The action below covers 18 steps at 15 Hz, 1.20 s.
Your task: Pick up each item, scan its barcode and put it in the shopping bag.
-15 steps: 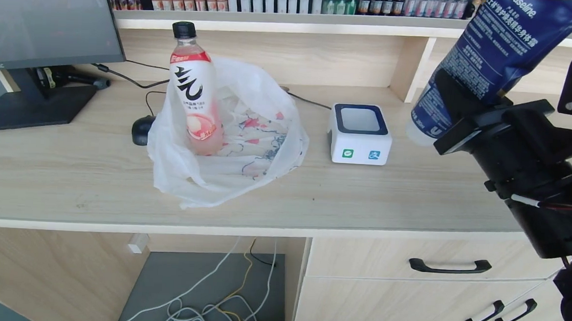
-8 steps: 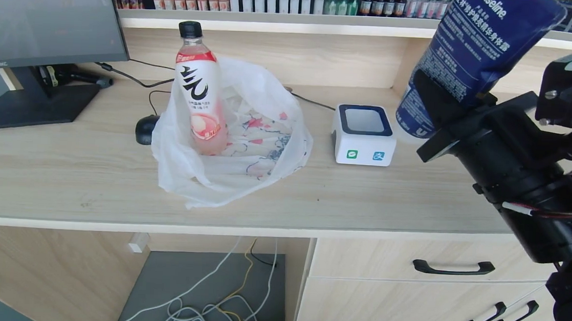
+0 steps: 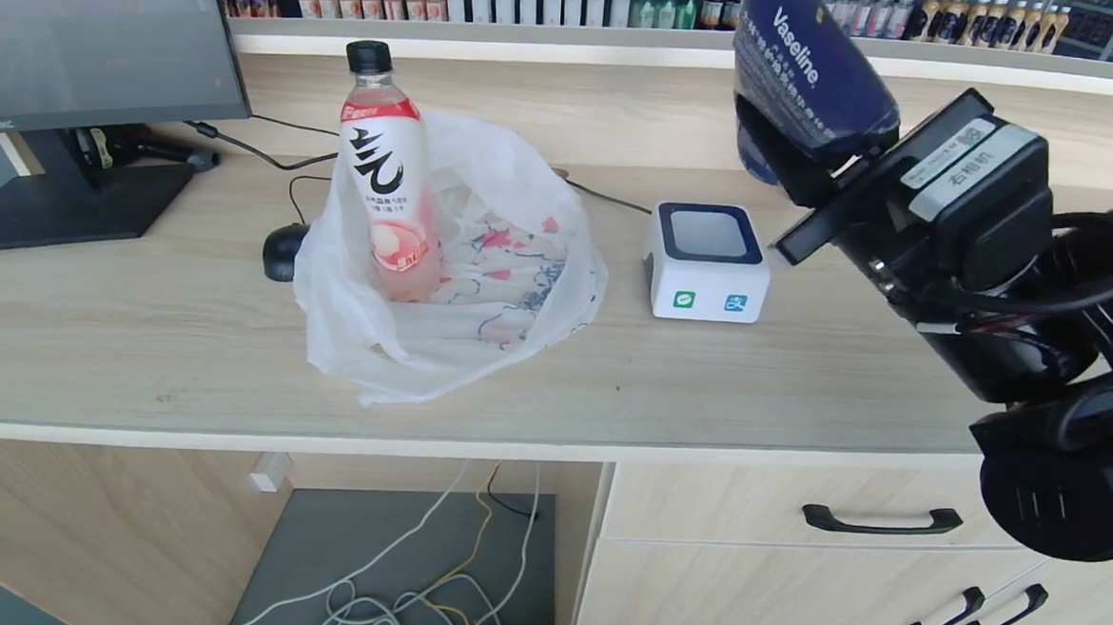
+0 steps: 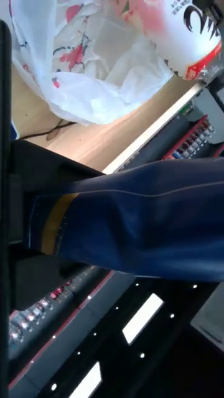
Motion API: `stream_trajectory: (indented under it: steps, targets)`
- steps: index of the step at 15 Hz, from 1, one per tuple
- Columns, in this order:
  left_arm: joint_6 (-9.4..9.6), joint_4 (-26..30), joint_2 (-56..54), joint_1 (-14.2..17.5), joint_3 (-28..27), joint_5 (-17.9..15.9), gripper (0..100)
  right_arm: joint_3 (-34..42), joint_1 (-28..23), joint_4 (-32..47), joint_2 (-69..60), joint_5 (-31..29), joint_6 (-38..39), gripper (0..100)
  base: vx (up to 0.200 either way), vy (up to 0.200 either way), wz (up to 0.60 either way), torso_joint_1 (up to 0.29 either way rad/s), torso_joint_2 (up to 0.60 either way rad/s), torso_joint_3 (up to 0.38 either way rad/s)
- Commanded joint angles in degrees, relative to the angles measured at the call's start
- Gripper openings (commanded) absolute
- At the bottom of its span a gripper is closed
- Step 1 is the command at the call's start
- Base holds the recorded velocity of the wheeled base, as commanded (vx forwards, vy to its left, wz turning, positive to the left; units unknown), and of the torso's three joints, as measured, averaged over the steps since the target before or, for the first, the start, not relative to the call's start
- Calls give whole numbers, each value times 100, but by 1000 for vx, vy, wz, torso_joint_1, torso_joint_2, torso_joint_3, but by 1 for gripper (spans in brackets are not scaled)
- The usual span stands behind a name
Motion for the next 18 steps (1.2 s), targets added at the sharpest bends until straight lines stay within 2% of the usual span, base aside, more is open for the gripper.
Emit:
stream_trajectory:
  steps: [1, 2, 4, 5, 8, 10, 18]
  targets:
    - [0, -1, -10, 1, 0, 0, 100, -124, -47, -3, 268, 234, -191, 0, 0, 0, 0, 0, 0, 0]
    - [0, -1, -1, 1, 0, 0, 100, -124, -143, -3, 356, 841, -596, 0, 0, 0, 0, 0, 0, 0]
    - [0, -1, -1, 1, 0, 0, 100, -168, -249, -12, 725, 1588, -789, 0, 0, 0, 0, 0, 0, 0]
    - [0, -1, -1, 1, 0, 0, 100, -195, -266, -21, 769, 1764, -912, 0, 0, 0, 0, 0, 0, 0]
    - [-9, -1, -1, 10, 0, 0, 100, -467, -636, -3, 717, 2054, -947, 0, 0, 0, 0, 0, 0, 0]
    - [0, -1, -1, 1, 0, 0, 100, -458, -750, -12, 778, 2520, -1079, 0, 0, 0, 0, 0, 0, 0]
    - [0, -1, -1, 1, 0, 0, 100, -485, -1119, -12, 1042, 3117, -1343, 0, 0, 0, 0, 0, 0, 0]
